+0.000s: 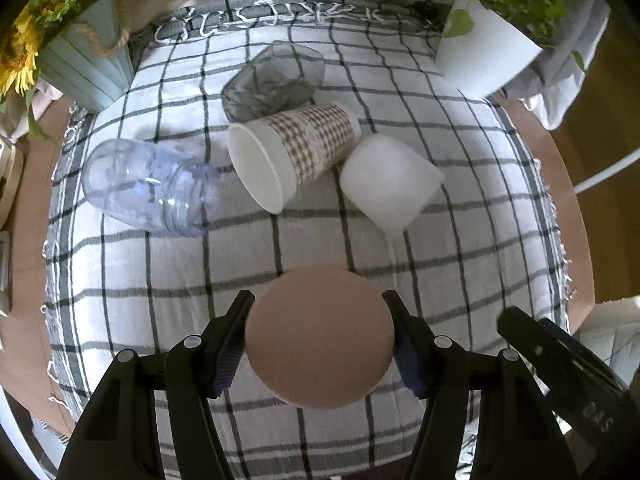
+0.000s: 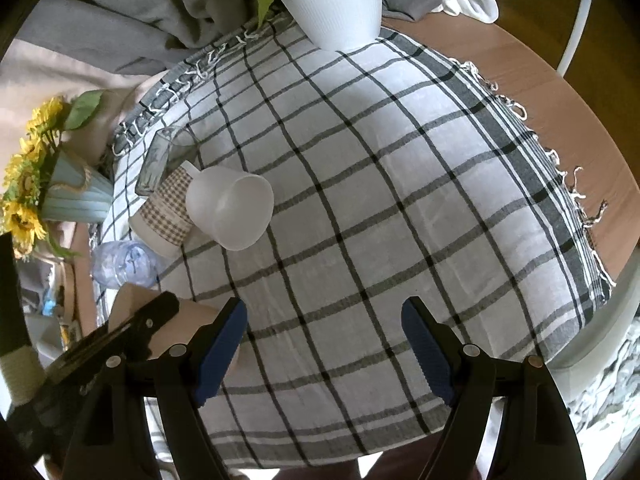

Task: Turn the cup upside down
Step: 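Open the right gripper and release the upside-down pink cup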

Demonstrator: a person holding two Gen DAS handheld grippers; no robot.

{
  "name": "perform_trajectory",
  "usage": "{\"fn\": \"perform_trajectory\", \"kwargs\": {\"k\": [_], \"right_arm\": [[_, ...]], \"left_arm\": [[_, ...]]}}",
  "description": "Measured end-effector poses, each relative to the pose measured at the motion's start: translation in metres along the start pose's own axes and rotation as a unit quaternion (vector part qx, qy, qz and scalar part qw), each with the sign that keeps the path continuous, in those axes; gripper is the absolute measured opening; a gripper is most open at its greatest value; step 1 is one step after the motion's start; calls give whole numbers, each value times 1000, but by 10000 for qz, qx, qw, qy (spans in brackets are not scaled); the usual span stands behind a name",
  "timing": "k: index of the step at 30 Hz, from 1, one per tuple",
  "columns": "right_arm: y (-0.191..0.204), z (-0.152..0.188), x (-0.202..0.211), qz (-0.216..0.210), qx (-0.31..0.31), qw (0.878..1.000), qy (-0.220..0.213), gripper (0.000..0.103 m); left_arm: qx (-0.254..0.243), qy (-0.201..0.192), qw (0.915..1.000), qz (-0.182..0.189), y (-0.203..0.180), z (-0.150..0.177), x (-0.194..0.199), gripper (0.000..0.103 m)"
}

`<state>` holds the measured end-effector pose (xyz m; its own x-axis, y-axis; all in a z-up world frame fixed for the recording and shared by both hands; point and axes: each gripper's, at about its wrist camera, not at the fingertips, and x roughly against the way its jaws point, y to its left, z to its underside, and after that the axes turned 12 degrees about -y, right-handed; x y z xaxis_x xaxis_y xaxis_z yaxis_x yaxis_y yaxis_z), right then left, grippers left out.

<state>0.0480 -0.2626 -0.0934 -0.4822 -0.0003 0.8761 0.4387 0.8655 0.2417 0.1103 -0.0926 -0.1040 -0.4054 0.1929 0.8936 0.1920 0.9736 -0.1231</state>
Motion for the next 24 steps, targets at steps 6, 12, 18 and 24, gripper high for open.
{"fn": "perform_trajectory", "kwargs": {"k": [6, 12, 18, 24], "right_arm": [[-2, 5, 2, 29, 118, 9999, 43, 80], [-3, 7, 7, 105, 133, 9999, -4, 80], [-1, 6, 23, 216, 244, 9993, -208, 83], [10, 4, 57, 118, 487, 9972, -550, 88]], "left_arm": [[-93, -101, 9999, 18, -7, 8, 9, 60], [-153, -275, 9994, -106, -7, 6, 13, 72], [-18, -641, 9978, -158, -5, 5, 35, 84], [280, -1164, 9919, -423, 11, 13, 78, 98]]}}
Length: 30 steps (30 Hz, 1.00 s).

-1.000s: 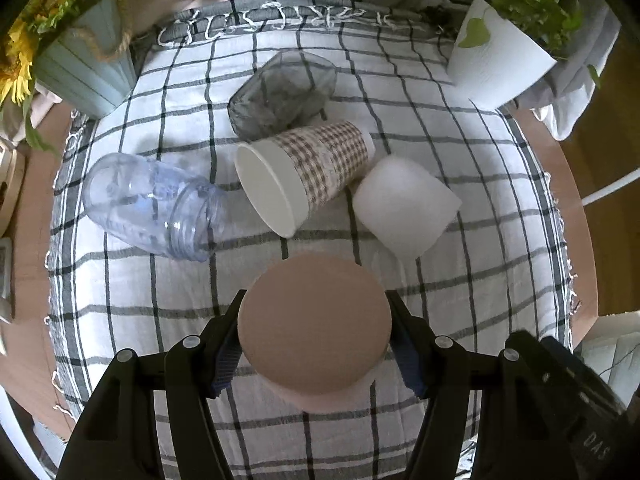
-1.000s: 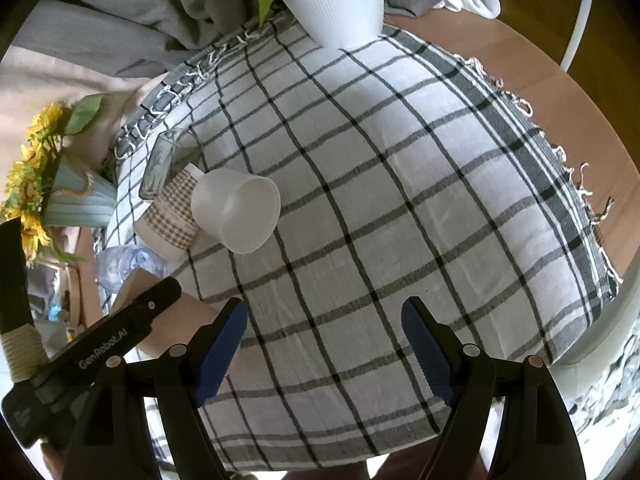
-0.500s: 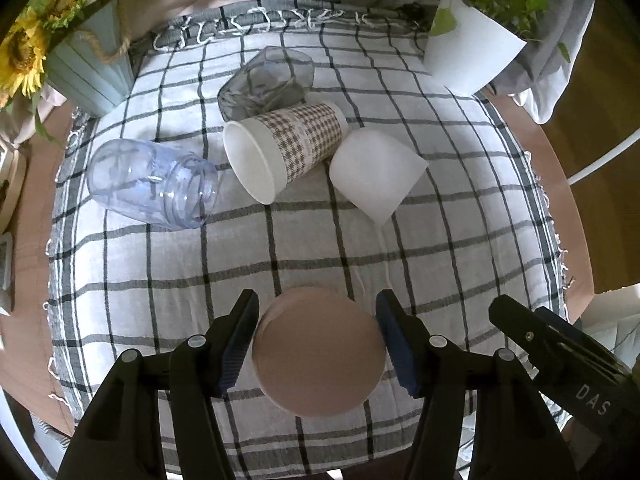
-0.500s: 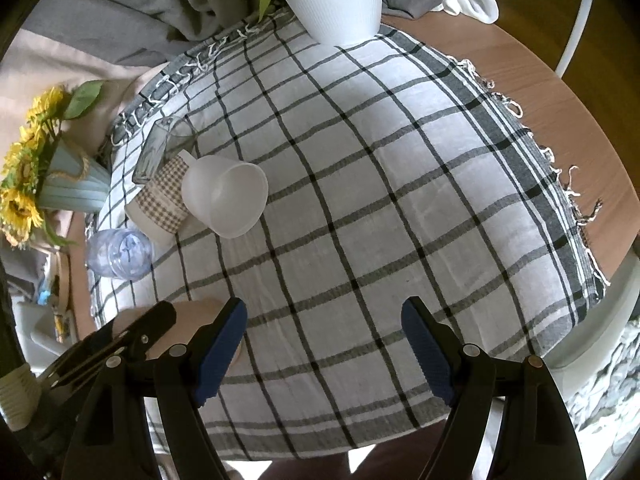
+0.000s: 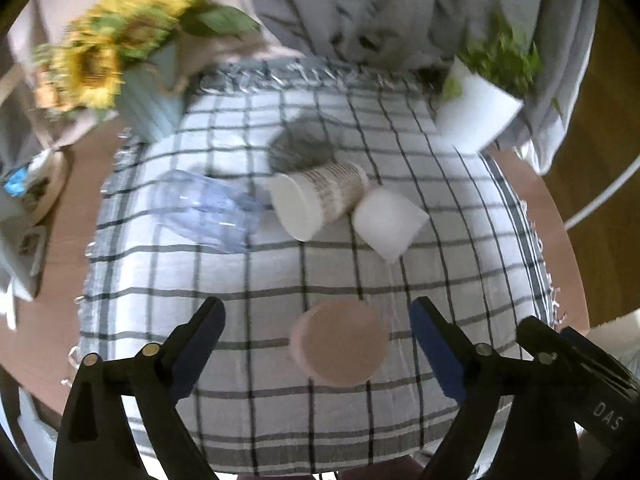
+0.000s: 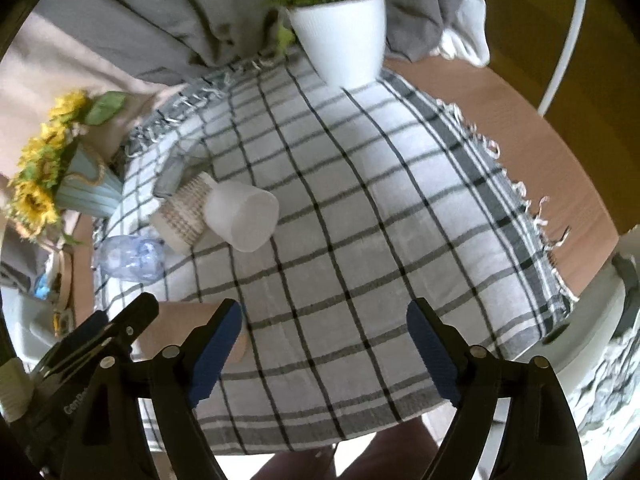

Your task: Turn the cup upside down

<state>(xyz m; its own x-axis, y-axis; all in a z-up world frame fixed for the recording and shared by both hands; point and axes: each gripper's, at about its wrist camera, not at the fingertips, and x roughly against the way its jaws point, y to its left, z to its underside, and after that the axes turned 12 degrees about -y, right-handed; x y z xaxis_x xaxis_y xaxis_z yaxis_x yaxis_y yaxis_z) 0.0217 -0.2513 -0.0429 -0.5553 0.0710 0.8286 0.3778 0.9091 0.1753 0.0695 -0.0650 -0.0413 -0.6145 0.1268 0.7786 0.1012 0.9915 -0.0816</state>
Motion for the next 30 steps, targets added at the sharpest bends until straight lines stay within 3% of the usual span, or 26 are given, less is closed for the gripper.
{"fn": "perform_trajectory", "kwargs": {"k": [6, 15, 20, 30], "right_arm": [[20, 7, 29, -284, 384, 9987, -162, 88], [63, 24, 51, -819, 1031, 9900, -515, 88], [74, 34, 60, -775, 1062, 9889, -693, 89], [94, 47, 77, -555, 1152, 9876, -913, 100]], "left_arm": [[260, -234, 9987, -379, 31, 8, 31, 100], [98, -567, 9945, -872, 60, 20, 64, 100], [0, -730, 9940, -810, 69, 26, 77, 102], [-40, -803, 9930, -865, 88, 26, 84, 102]]}}
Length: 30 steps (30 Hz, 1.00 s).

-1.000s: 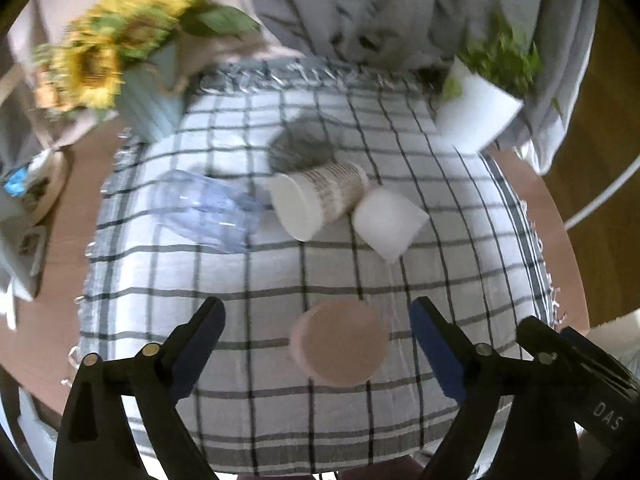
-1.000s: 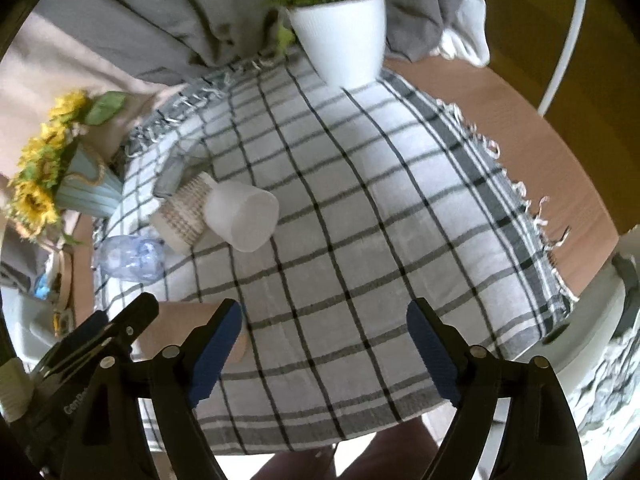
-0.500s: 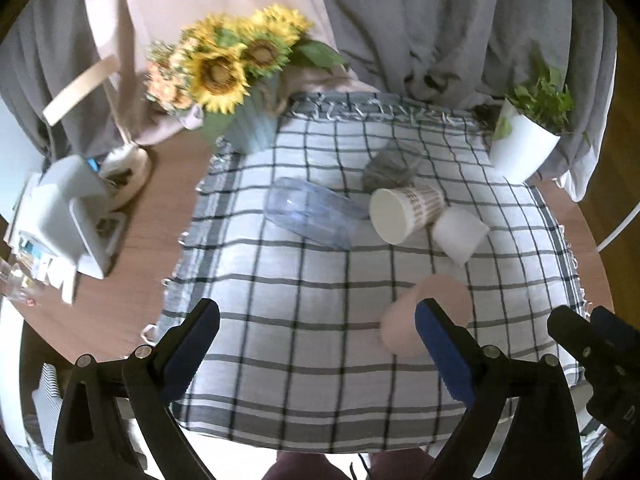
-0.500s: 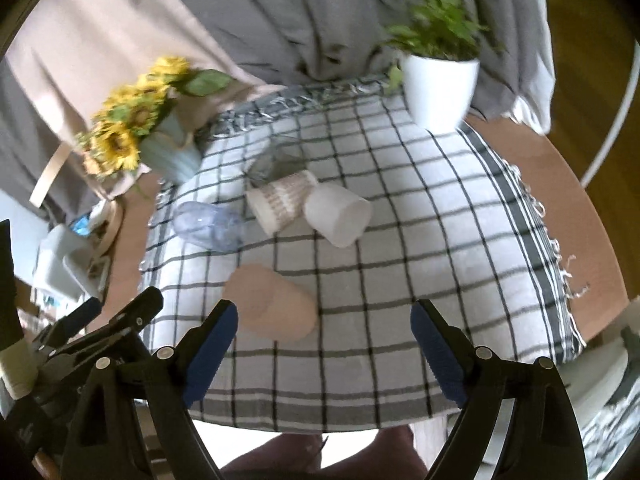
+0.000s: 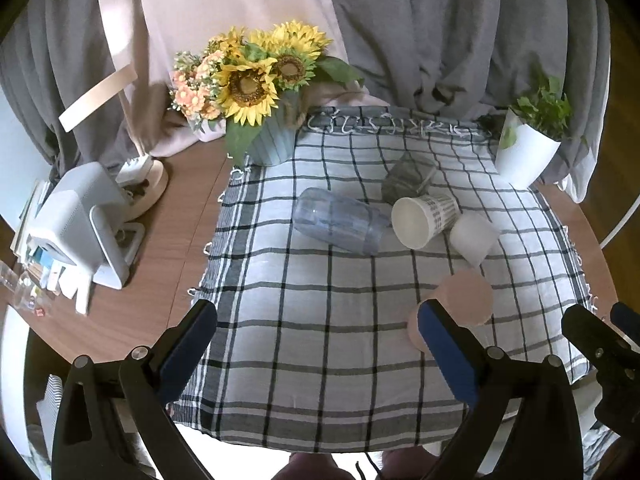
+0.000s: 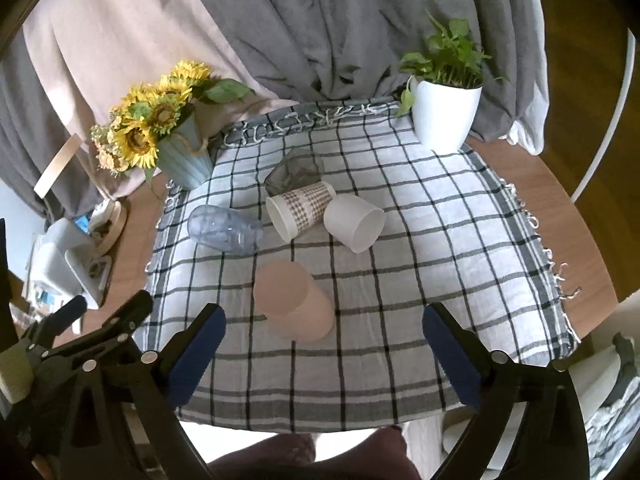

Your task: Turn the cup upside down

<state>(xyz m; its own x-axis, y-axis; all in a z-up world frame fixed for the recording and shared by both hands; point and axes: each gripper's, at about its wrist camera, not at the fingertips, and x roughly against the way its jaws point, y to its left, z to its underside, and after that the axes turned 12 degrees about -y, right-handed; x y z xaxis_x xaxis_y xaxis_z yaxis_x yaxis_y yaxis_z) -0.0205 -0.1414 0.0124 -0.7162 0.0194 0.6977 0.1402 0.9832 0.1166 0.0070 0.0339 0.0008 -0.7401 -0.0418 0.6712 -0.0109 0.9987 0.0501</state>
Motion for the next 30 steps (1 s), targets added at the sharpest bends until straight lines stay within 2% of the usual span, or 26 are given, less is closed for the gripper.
{"fn": "perform_trajectory", "kwargs": {"k": [4, 30], "right_arm": [[6, 0, 3, 162, 53, 9998, -60, 101], [8, 1, 3, 165, 47, 9999, 7, 101]], "left_arm": [[-38, -29, 10000, 24, 2, -2, 1, 102], [-6, -67, 10000, 36, 5, -4, 5, 103]]}}
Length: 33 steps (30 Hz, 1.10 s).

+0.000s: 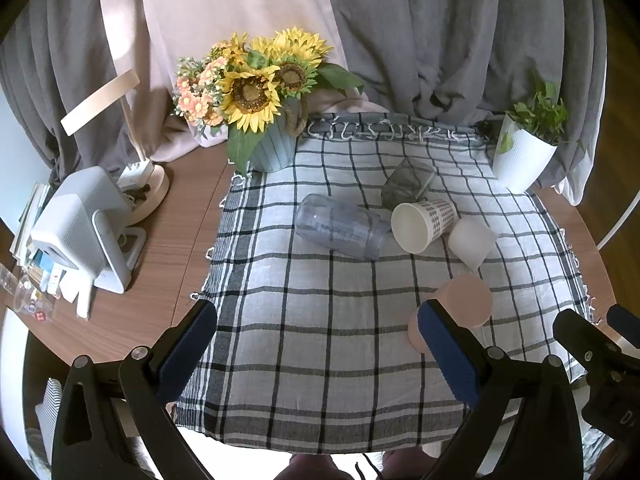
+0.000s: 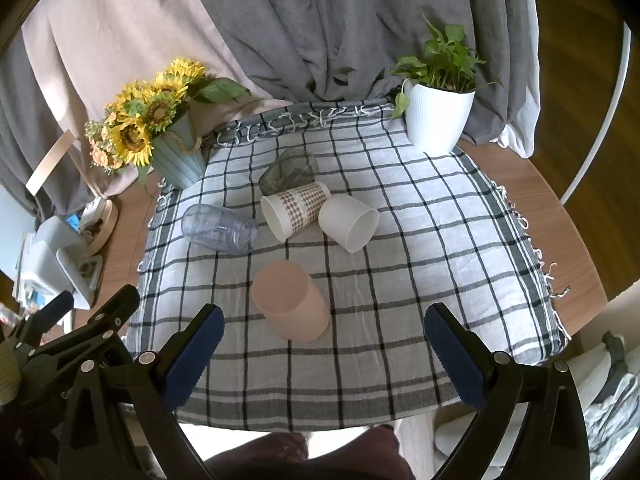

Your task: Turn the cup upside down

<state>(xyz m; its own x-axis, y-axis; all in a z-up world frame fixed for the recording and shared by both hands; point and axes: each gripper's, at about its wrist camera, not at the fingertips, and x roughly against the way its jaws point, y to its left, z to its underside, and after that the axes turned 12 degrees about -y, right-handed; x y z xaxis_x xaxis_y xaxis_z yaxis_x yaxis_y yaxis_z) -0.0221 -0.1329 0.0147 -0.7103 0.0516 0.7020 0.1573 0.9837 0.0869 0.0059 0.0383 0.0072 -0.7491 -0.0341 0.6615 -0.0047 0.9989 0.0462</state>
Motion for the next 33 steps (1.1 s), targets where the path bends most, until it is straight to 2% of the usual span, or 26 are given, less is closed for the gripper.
{"fn": "perform_trajectory", "kwargs": {"k": [33], "right_arm": [[0, 2, 0, -25, 9, 10000, 43, 101]], "left_arm": [[11, 24, 10000, -15, 0, 3, 1, 103]]}}
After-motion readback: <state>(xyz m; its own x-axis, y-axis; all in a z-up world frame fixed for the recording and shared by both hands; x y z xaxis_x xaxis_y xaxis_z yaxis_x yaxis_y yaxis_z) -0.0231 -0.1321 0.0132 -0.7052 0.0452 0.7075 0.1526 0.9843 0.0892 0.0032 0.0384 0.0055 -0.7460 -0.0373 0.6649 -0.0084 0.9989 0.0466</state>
